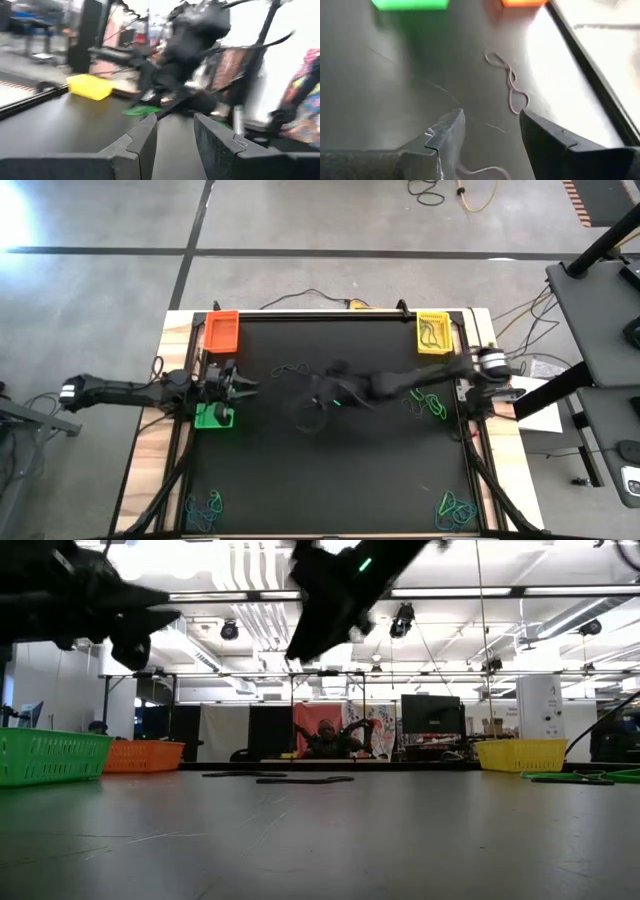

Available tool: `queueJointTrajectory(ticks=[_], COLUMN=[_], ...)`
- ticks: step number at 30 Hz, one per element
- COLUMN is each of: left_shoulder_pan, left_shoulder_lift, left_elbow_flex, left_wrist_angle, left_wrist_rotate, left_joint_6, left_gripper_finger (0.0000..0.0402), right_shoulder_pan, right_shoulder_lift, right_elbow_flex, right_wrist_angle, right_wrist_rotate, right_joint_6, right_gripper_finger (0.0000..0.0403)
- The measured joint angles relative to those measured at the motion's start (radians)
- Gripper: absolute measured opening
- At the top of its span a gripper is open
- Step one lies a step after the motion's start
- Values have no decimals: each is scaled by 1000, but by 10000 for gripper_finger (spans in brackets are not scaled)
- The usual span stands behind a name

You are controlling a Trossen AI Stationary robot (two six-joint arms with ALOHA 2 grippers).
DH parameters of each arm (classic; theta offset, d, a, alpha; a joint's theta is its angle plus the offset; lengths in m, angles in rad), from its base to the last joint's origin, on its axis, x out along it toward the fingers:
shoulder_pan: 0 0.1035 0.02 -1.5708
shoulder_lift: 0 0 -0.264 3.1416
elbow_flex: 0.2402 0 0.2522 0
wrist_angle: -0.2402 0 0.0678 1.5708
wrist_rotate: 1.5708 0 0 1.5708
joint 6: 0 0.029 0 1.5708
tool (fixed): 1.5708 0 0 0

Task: Sort rubber bands into baskets
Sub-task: Put the center violet rubber band into the green bin

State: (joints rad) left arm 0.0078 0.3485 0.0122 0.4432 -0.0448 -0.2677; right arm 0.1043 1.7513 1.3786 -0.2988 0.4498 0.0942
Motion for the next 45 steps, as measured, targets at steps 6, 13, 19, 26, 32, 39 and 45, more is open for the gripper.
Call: queueJointTrajectory(ticks=[6,13,19,26,32,39,45], left_shoulder_pan=[3,56,241,366,366,394,417], left_shoulder_lift=[177,508,755,978,1165,1326,1403], left_elbow_flex=[73,268,366,385,305,309,324], left_wrist_angle=[-116,-171,-177,-76,277,359,388], left_wrist_rotate=[-330,-401,-223,-99,-94,-94,-118], left_joint_6=[19,9,38,127,158,201,247], left_gripper_finger=[107,88,131,220,255,241,225], right_shoulder_pan=[137,223,276,313,324,323,323], right_shoulder_lift=[-188,-311,-338,-301,-203,-67,-3], right_elbow_flex=[-240,-430,-534,-606,-635,-634,-633], right_wrist_angle=[153,216,236,329,581,802,866], right_wrist_rotate=[107,266,268,303,310,308,302], right_joint_6=[63,137,246,299,196,139,158], right_gripper_finger=[187,187,187,187,187,187,187])
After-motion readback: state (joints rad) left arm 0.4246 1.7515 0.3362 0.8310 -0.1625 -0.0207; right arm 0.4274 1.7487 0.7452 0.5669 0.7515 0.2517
